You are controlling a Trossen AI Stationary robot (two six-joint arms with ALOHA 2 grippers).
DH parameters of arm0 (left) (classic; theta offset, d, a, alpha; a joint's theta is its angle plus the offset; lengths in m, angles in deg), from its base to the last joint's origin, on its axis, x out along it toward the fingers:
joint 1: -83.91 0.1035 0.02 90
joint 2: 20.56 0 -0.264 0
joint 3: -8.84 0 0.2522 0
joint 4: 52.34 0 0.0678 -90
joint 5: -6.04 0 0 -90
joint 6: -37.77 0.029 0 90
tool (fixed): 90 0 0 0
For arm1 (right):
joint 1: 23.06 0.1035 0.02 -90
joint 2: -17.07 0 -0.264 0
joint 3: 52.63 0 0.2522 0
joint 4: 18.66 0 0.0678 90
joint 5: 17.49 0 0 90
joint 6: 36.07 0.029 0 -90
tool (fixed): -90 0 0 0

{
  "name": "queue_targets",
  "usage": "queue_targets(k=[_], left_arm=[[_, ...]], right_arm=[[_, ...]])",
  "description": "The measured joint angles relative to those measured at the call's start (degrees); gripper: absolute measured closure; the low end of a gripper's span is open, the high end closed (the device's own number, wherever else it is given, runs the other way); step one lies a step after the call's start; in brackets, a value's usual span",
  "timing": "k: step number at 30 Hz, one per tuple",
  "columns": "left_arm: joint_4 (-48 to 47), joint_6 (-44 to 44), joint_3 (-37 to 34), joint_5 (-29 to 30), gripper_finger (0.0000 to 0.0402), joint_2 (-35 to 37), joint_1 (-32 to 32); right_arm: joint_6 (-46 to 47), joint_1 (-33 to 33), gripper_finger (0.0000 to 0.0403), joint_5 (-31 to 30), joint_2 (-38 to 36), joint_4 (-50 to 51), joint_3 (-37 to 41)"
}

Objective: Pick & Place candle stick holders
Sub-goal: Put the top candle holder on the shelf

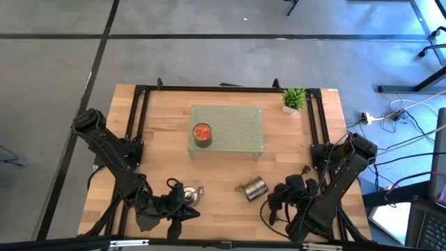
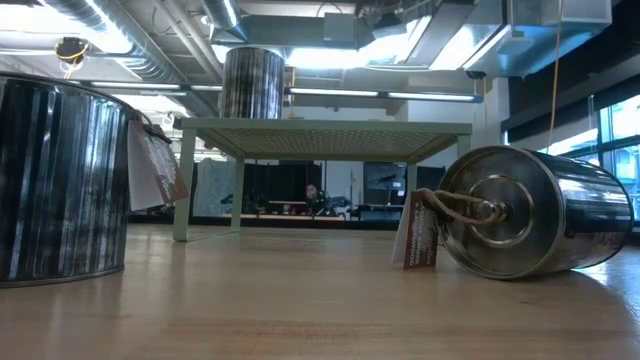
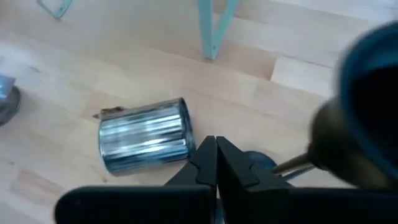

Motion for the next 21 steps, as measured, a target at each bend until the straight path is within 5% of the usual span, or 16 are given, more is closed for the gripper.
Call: queue_targets(k=[13, 21], left_arm=[[-0.2, 0.8, 0.0, 0.3, 0.0400, 0.0, -0.1], [-0.2, 0.8, 0.0, 0.2, 0.0400, 0.0, -0.1]], right_arm=[[-2.5, 3.6, 0.0400, 6.0, 0.0, -3.4, -1.6], [-3.6, 6.8, 0.0354, 10.7, 0.0, -7.4, -4.5]])
